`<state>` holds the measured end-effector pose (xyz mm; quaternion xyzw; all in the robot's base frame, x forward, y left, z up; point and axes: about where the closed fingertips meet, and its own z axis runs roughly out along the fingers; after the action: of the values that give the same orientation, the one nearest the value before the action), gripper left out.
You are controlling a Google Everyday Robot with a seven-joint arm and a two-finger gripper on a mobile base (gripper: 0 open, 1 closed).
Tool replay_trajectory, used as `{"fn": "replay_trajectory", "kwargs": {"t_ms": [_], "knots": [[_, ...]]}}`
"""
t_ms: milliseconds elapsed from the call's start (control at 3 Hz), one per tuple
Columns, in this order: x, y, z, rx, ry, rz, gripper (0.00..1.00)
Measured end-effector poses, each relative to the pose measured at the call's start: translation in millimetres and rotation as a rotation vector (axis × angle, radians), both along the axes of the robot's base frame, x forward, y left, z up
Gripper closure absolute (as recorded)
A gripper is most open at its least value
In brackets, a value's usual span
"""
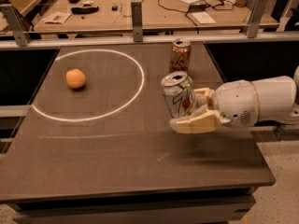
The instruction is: Place 7up can upright
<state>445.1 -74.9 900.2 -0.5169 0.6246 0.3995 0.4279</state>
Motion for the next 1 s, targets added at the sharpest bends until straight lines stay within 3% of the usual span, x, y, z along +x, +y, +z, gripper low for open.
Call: {"fn": "replay_trajectory", "kwargs": {"t_ms": [1000], "knots": [[-3, 4, -37, 0.135, -0.069, -0.143, 1.0]]}}
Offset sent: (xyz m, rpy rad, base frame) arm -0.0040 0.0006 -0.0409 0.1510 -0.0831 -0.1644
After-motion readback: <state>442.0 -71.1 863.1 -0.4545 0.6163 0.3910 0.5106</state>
